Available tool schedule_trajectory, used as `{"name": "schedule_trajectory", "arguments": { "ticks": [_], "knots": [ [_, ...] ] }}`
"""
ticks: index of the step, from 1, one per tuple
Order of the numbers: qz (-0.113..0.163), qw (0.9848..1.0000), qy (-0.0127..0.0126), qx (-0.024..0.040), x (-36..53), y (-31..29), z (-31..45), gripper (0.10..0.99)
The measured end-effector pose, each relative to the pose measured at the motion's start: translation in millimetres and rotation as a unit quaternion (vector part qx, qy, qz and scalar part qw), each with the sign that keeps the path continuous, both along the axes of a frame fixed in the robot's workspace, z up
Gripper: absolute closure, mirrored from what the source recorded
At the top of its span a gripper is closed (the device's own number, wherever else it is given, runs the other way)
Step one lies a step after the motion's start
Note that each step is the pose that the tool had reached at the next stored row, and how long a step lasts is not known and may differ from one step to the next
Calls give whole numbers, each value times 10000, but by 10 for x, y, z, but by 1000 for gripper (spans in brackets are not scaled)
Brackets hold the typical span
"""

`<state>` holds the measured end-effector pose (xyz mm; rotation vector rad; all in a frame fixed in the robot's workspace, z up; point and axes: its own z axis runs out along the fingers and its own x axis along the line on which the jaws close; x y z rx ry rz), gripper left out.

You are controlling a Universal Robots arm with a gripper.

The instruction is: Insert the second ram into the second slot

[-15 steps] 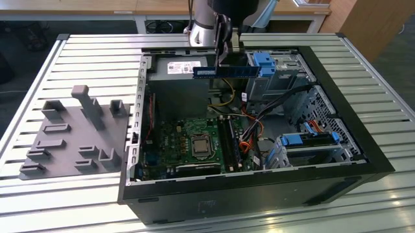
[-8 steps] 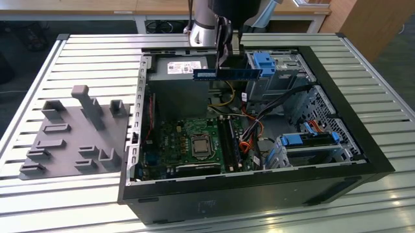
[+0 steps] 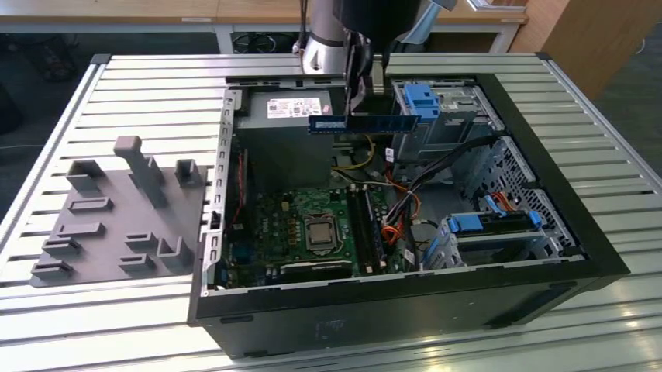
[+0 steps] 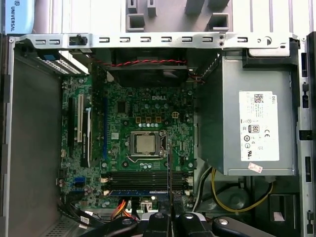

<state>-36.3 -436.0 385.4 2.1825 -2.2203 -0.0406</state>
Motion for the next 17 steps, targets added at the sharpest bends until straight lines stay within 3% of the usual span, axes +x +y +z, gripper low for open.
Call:
{"name": "schedule_trajectory", "arguments": {
  "ticks": [17],
  "knots": [
    [-202, 9998, 0, -11, 0, -9, 0, 949]
  ]
}}
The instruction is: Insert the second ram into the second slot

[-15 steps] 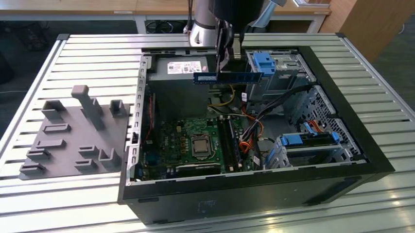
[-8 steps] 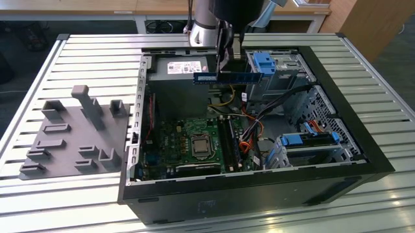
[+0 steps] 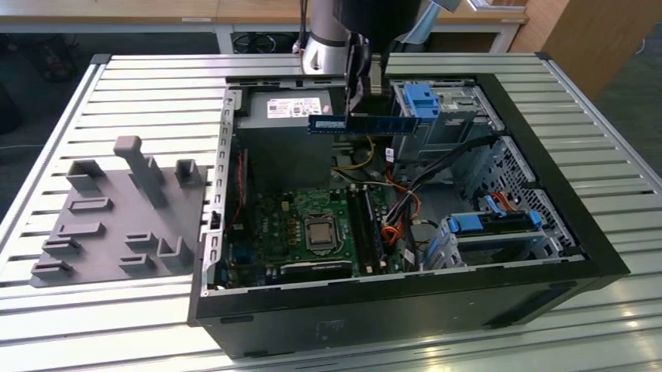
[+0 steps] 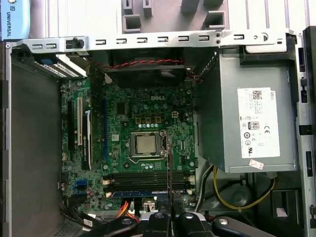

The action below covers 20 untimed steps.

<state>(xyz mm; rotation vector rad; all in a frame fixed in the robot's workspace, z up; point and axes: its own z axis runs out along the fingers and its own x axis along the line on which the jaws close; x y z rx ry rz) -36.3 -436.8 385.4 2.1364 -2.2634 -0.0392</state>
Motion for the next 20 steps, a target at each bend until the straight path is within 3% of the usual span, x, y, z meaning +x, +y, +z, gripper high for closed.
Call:
{"name": "schedule_trajectory", "arguments": {
  "ticks": [20],
  "knots": [
    [-549, 9985, 1, -13, 0, 0, 0, 949]
  ]
}}
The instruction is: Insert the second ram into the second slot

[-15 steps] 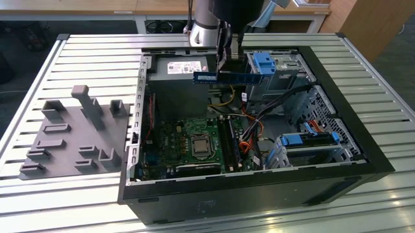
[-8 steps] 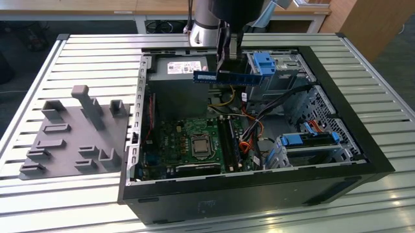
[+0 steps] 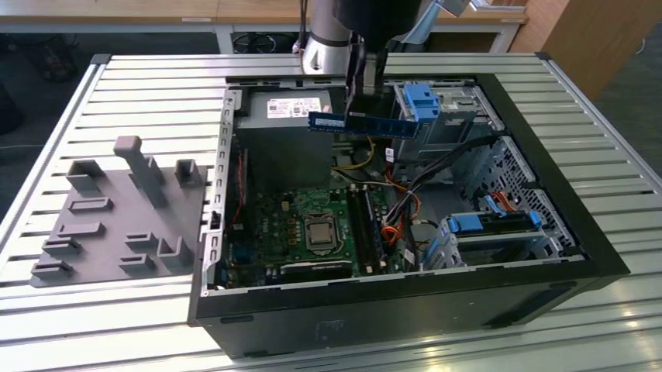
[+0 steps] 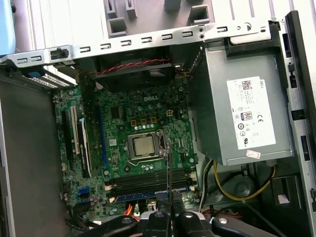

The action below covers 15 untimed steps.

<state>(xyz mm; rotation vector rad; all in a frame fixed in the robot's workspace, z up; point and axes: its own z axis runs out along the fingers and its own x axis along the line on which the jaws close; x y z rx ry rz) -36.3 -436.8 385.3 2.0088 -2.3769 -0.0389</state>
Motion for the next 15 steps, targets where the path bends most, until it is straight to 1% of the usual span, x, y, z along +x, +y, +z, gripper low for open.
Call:
{"name": "schedule_trajectory", "arguments": {
  "ticks": [15],
  "knots": [
    [-306, 9995, 0, 0, 0, 0, 0, 949]
  ]
}}
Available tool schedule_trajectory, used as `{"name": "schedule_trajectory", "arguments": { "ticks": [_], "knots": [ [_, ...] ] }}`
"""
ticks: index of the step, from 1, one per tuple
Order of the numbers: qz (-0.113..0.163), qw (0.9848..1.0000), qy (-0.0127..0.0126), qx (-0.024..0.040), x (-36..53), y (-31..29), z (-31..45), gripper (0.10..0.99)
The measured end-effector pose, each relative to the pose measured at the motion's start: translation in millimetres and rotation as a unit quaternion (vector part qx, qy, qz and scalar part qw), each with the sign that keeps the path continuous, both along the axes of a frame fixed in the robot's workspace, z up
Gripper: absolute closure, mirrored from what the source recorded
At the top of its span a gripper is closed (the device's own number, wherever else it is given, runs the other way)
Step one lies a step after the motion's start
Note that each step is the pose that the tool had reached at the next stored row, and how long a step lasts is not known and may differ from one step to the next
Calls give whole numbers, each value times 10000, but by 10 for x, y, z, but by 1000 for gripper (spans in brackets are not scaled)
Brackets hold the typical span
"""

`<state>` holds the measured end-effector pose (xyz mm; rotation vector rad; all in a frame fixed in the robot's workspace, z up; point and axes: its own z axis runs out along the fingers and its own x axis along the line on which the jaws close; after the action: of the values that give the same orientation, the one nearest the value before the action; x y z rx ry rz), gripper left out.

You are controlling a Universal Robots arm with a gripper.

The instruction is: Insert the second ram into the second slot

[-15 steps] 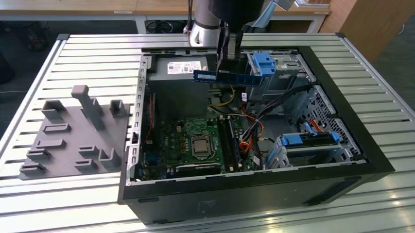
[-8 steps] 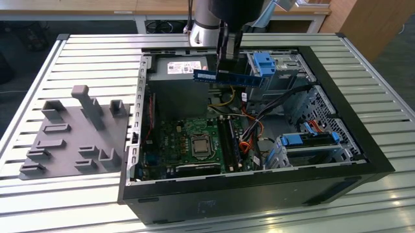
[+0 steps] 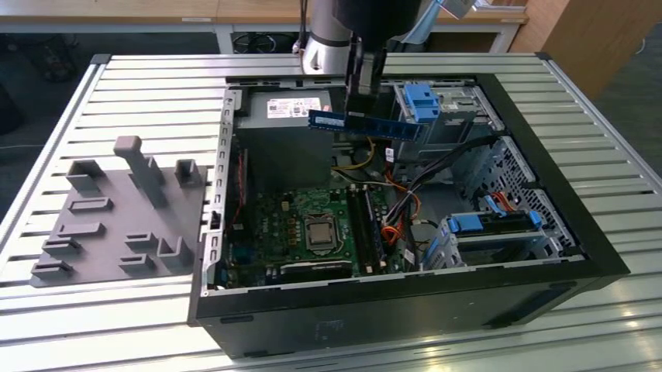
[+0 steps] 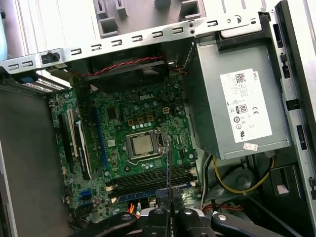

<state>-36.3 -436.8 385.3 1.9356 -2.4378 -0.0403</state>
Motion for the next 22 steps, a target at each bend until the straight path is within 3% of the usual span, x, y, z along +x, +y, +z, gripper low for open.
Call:
{"name": "schedule_trajectory", "arguments": {
  "ticks": [22],
  "knots": [
    [-258, 9997, 0, 0, 0, 0, 0, 949]
  ]
}}
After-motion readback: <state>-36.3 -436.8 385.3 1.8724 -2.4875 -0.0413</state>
